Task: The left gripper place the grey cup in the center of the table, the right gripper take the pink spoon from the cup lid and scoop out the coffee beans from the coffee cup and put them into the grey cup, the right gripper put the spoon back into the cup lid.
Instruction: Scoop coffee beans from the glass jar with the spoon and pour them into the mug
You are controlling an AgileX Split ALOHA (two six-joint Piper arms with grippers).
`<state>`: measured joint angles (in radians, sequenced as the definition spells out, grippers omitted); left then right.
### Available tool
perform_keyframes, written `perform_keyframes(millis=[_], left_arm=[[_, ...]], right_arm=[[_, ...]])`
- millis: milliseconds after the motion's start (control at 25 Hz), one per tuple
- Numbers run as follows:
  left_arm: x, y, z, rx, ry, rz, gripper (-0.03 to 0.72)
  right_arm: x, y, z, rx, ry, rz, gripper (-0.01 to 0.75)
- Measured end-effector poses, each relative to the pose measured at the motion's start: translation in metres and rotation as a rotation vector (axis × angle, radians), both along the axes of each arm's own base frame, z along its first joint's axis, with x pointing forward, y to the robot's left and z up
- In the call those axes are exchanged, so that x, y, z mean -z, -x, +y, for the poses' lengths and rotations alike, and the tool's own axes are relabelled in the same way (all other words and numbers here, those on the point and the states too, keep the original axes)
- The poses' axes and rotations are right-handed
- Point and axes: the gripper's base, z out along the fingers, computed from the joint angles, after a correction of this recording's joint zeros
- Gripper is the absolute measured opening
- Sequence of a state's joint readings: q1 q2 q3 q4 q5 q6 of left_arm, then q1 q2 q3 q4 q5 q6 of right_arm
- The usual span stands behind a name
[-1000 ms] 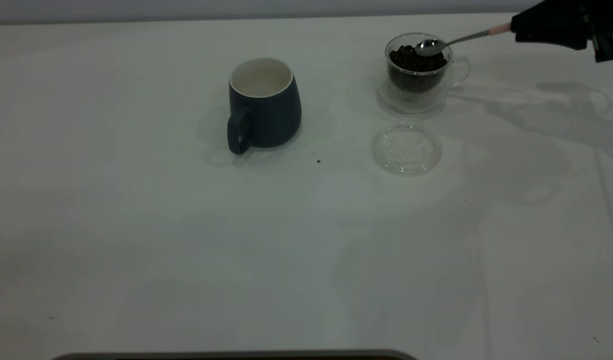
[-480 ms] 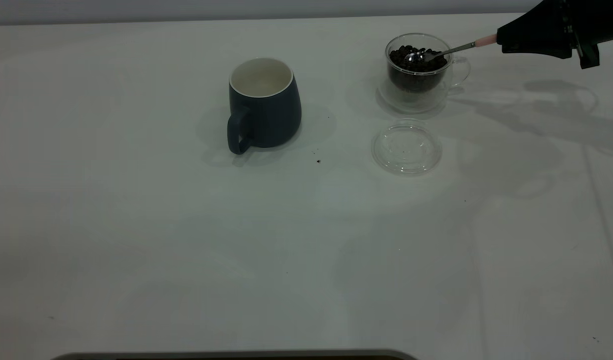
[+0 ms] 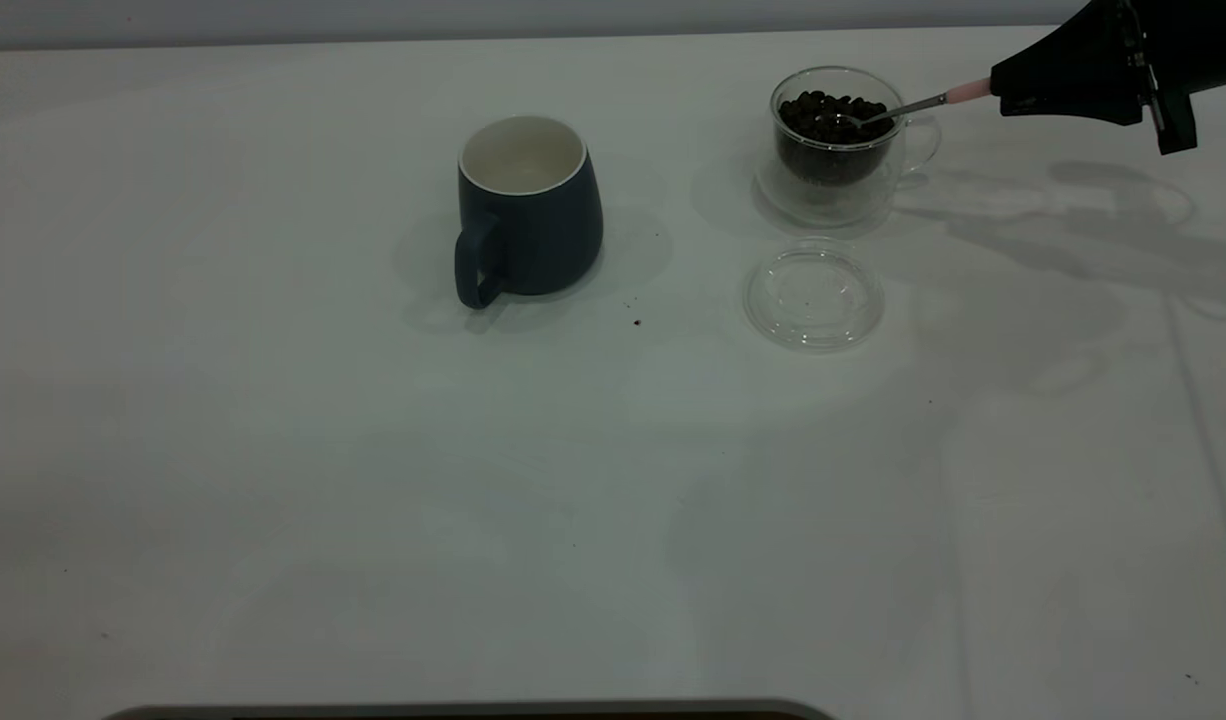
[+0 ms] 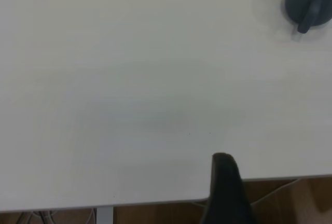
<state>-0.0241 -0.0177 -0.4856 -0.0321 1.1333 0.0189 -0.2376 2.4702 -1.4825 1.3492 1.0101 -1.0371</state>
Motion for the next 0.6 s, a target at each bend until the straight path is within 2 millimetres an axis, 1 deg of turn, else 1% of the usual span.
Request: perform_keyframes(millis=[400,600], left_arm=[[0.0,0.0,0.0,0.0,0.0,0.0,0.565],[0.0,0.0,0.0,0.0,0.0,0.0,0.565]], right_arm=[[0.0006,0.0004,-0.0003,0.031,-0.043,0.046,0.114],[0.0093,0.002,-0.0054,0.065,-0.11,0.078,0.114]])
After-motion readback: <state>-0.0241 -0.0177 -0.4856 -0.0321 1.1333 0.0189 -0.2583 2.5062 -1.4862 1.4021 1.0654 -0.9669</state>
